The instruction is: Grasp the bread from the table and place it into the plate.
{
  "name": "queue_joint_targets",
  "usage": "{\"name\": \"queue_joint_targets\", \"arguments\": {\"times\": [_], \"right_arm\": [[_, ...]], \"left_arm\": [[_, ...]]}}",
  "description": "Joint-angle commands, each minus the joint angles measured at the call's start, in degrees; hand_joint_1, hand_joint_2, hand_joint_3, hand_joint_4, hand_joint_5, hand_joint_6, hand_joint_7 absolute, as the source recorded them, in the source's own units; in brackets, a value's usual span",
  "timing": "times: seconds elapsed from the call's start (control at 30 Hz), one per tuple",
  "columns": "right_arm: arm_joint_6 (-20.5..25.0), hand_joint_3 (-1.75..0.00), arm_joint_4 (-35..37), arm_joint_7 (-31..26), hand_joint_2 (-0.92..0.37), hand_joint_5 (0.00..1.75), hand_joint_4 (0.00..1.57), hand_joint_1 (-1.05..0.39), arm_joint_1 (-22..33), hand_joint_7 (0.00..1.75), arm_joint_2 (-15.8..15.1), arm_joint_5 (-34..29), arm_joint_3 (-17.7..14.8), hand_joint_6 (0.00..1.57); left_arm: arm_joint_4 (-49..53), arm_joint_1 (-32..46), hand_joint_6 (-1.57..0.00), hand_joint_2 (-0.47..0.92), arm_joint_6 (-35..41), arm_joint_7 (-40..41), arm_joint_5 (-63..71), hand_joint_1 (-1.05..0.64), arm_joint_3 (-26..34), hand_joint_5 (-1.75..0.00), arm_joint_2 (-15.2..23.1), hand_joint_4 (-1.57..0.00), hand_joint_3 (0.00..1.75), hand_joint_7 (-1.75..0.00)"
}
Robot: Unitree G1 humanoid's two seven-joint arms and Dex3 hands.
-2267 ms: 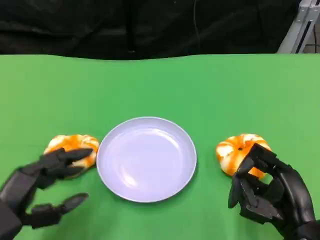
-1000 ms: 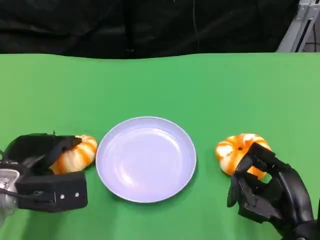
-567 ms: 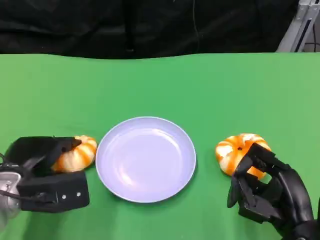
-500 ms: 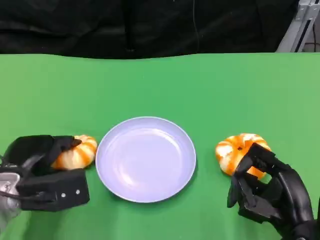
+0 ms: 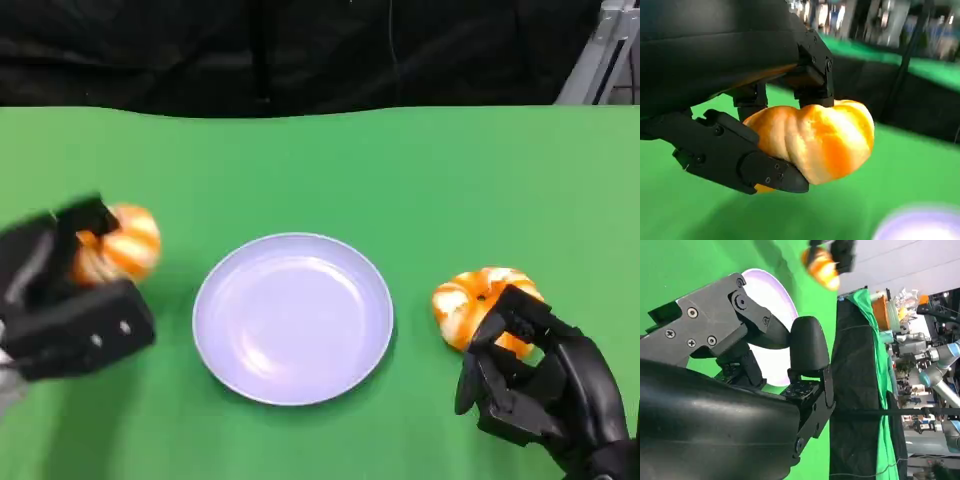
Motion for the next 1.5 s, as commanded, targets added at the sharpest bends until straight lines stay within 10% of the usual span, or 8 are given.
{"name": "queue_joint_targets", "arguments": {"times": [0.03, 0.87, 1.5], "right_arm": [[-0.7, -1.15, -0.1, 0.1, -0.59, 1.75, 0.85, -0.11, 0.0, 1.74, -0.9, 0.3, -0.5, 0.62], [-0.9, -1.13, -0.3, 0.0, -0.6, 1.75, 0.85, -0.1, -0.1, 1.73, -0.5, 0.4, -0.3, 0.62], [-0.3, -1.14, -0.4, -0.8, -0.6, 1.75, 0.85, -0.09, -0.3, 1.73, -0.2, 0.0, -0.1, 0.63]], "left_arm": [[-2.6, 0.0, -0.62, 0.64, -2.1, 0.1, -2.4, 0.01, 2.7, -1.75, 1.8, -0.79, 0.9, -1.74], [-43.4, 9.2, -0.64, 0.45, 5.2, -19.2, -6.0, 0.07, 3.5, -1.75, -3.4, -0.75, 1.15, -1.74], [-25.9, 4.4, -0.64, 0.64, -3.7, -23.5, -1.8, -0.01, -6.4, -1.75, -7.4, -0.68, 0.9, -1.63]]}}
